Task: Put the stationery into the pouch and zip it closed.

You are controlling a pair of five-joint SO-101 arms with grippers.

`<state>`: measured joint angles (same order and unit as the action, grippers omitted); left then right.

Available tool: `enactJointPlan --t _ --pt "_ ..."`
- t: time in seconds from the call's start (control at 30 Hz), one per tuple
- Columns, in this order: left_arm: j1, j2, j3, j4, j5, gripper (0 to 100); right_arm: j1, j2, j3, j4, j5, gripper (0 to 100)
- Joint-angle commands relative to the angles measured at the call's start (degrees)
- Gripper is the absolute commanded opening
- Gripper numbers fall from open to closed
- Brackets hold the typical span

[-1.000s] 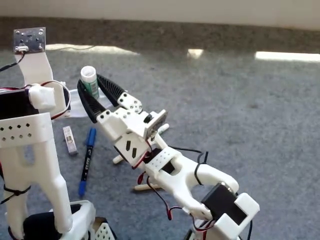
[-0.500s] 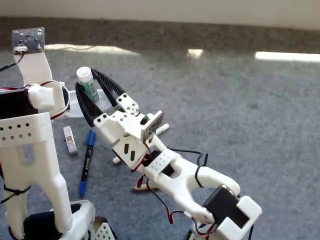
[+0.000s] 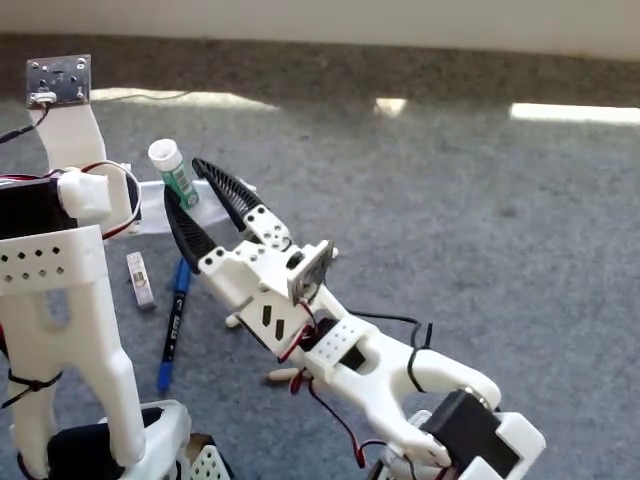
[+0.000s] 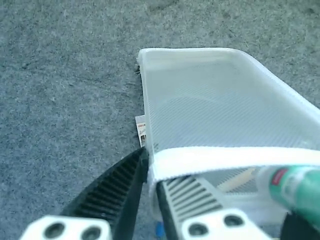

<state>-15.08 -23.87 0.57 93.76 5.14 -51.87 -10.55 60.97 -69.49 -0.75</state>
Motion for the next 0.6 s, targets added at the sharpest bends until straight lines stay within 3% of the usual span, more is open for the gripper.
enactJointPlan --t 0.0,0.2,0.4,0.57 --pt "-0.1 0.0 -0.1 -0.1 0.7 1 -1.2 -4.5 1.5 0.1 1.8 15.2" --pt "-0.1 0.0 -0.1 -0.1 0.7 1 -1.7 -8.4 5.1 0.2 1.8 14.9" --pt "-0.2 0.0 -0.1 -0.1 0.7 1 -2.0 -10.1 6.2 0.3 3.4 0.0" --pt "-0.2 0.0 -0.1 -0.1 0.7 1 -2.0 -10.1 6.2 0.3 7.3 0.3"
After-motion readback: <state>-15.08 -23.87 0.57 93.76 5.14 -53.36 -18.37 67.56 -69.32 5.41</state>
